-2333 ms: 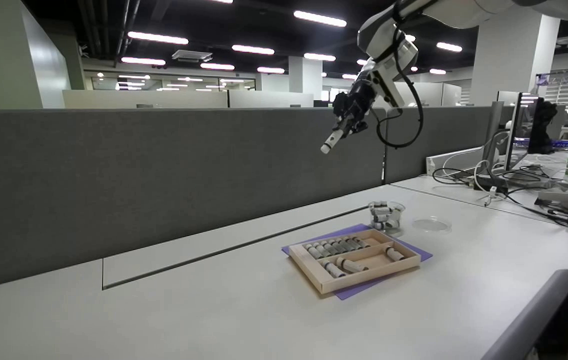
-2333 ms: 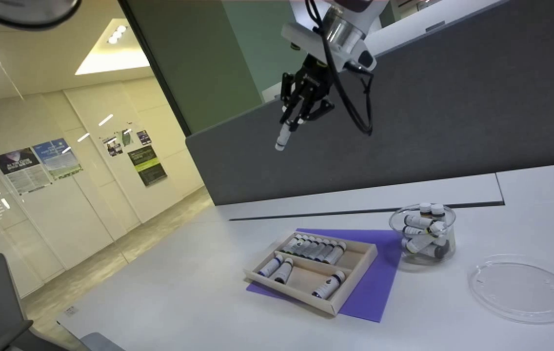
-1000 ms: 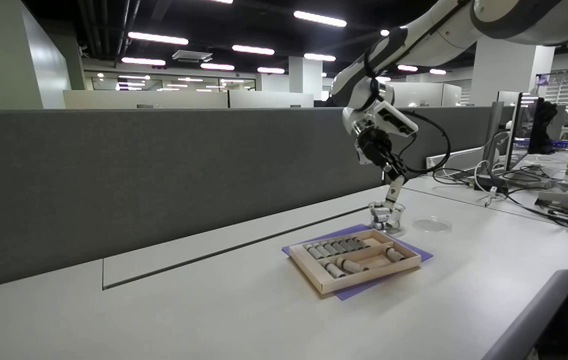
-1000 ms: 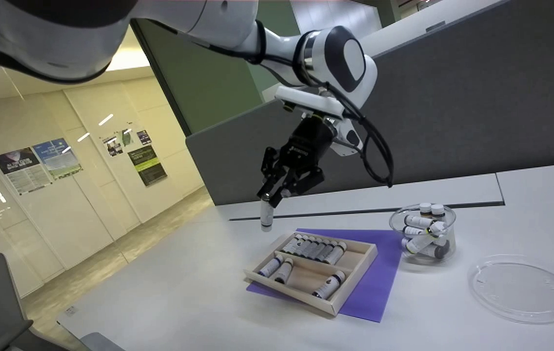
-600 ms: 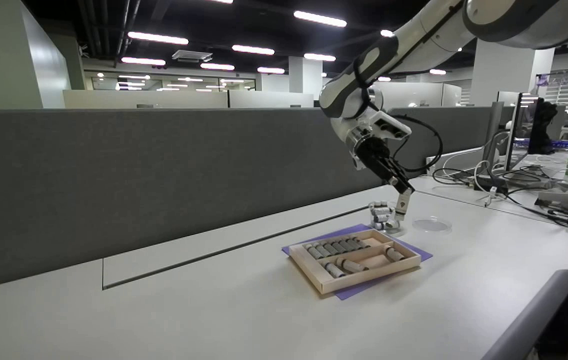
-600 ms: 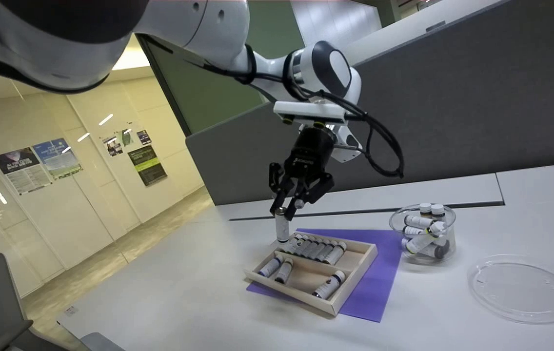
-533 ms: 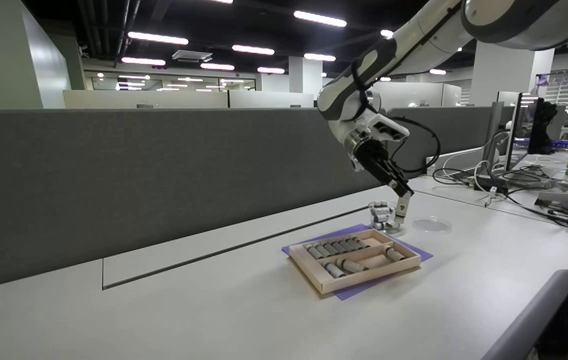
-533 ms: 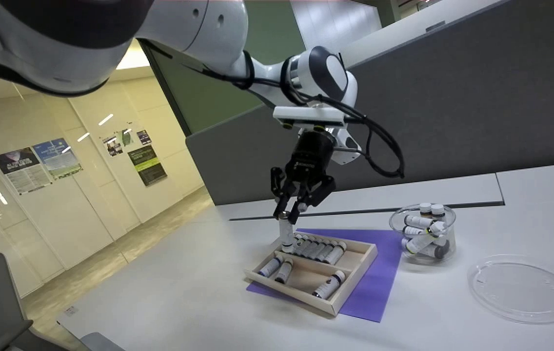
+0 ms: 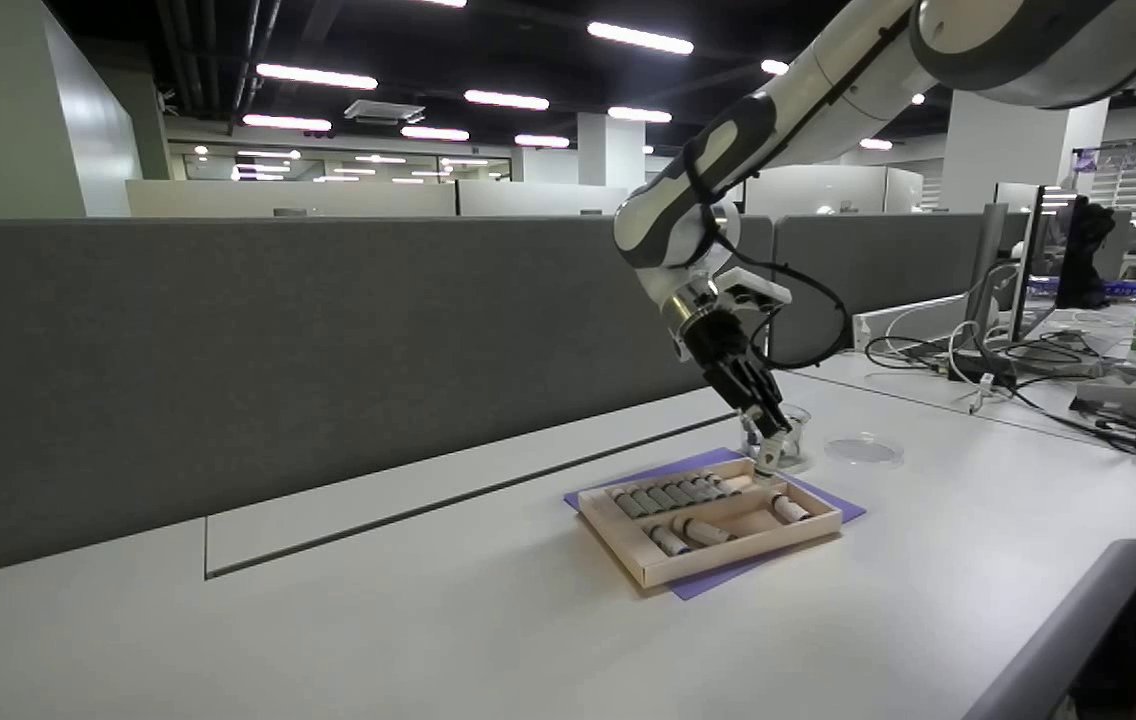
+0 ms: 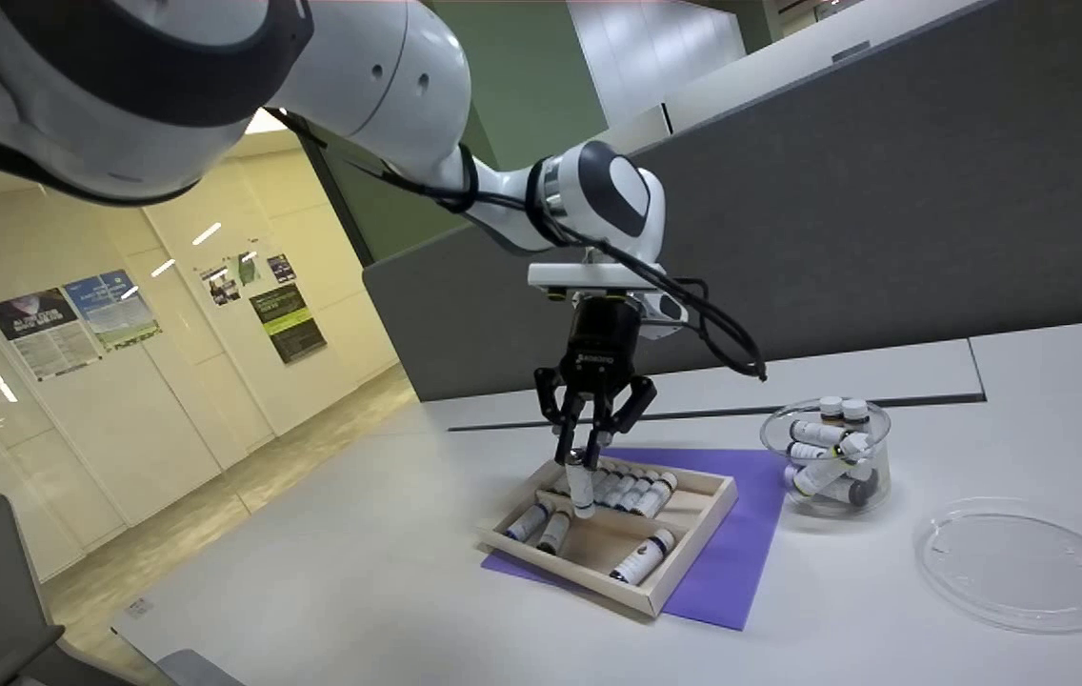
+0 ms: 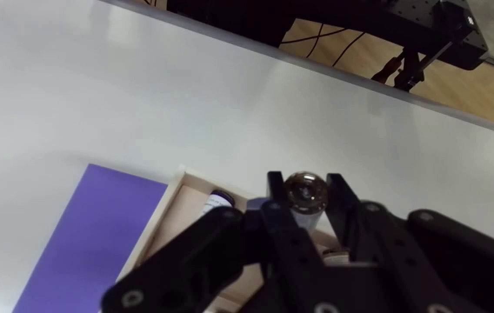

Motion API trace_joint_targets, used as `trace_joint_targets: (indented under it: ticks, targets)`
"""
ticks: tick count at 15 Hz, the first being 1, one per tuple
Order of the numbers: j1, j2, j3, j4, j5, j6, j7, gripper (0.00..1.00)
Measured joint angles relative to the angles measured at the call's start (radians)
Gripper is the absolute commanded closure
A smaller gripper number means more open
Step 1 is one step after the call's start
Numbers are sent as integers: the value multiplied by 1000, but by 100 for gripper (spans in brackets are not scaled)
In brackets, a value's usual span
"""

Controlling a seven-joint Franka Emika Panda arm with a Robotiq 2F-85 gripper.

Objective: Take one bottle from the container and place it on the bottom part of the tray

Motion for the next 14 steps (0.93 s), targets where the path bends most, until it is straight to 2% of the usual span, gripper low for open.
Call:
trace_joint_targets:
  ticks: [14]
  targets:
    - [17, -4, 14, -91, -1, 157, -9, 94]
